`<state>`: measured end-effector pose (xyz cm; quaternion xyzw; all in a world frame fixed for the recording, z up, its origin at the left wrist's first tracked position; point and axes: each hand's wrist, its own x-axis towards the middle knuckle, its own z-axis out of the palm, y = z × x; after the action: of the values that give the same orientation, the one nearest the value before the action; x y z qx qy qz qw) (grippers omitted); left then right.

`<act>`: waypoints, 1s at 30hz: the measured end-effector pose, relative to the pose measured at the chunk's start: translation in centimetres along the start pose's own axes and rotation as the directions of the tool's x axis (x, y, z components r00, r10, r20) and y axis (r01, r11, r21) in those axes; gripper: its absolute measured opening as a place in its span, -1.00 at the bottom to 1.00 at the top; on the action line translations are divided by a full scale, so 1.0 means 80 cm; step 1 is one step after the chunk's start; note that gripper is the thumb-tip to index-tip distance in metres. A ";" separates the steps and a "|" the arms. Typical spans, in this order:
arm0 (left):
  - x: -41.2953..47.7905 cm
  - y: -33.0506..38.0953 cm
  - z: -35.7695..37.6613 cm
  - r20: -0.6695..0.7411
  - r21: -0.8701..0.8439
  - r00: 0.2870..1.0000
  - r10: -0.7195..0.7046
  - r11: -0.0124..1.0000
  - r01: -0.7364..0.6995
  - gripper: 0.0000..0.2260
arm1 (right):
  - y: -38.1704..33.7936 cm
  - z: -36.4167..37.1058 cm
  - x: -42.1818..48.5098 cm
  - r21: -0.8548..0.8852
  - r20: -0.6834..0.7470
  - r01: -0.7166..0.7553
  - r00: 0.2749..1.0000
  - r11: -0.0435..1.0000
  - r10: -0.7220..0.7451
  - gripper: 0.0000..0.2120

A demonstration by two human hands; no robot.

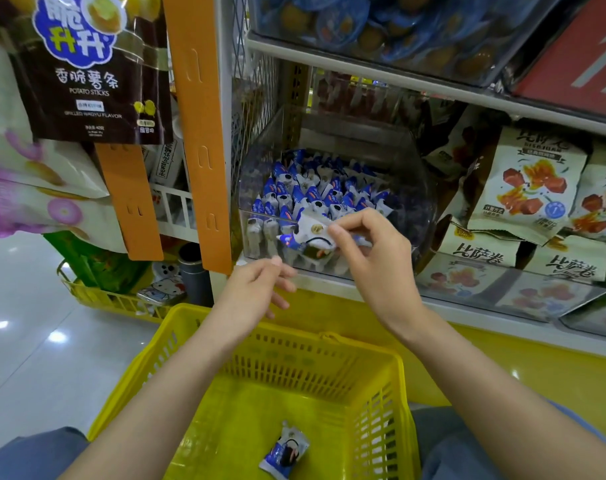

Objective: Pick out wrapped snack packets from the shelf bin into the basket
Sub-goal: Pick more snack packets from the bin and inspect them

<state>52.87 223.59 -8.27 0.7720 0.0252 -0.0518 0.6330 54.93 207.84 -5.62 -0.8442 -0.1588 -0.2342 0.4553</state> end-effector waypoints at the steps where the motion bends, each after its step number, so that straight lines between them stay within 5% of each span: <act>1: 0.000 0.004 0.000 0.051 -0.126 0.997 -0.066 0.989 0.072 -0.66 | -0.002 -0.001 0.000 0.012 0.017 0.035 0.999 0.999 -0.036 -0.98; 5: 0.001 0.005 -0.004 0.130 -0.426 0.988 -0.080 0.896 0.128 -0.59 | -0.007 0.002 -0.012 -0.069 0.217 0.246 0.950 0.967 -0.226 -0.95; 9: 0.002 0.004 -0.006 0.003 -0.450 1.000 -0.019 0.893 0.018 -0.81 | -0.005 0.006 -0.018 -0.196 0.341 0.392 0.887 0.899 -0.312 -0.89; 13: 0.003 0.004 -0.005 -0.053 -0.377 0.998 0.039 0.925 -0.056 -0.83 | -0.009 0.017 -0.020 0.020 0.274 -0.067 0.960 0.998 0.059 -0.76; 15: 0.001 0.005 -0.003 -0.025 -0.368 0.999 0.047 0.928 -0.053 -0.82 | -0.010 0.022 -0.018 0.124 0.302 -0.341 0.907 0.932 0.292 -0.74; 18: 0.001 0.004 -0.001 0.008 -0.354 0.997 0.075 0.933 -0.067 -0.81 | -0.010 0.019 -0.014 0.300 0.462 -0.580 0.783 0.758 0.417 -0.78; 23: 0.001 0.000 0.000 -0.224 0.017 0.941 0.255 0.966 -0.258 -0.65 | -0.011 0.016 -0.014 0.391 0.454 -0.612 0.778 0.687 0.435 -0.67; 30: -0.002 -0.004 0.004 -0.178 0.197 0.914 0.366 0.923 -0.331 -0.70 | -0.013 0.022 -0.018 0.366 0.483 -0.633 0.756 0.683 0.441 -0.76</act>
<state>52.70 223.36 -8.65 0.8141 -0.0503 0.1426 0.5606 53.67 209.82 -6.51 -0.7289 -0.0350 0.1203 0.6730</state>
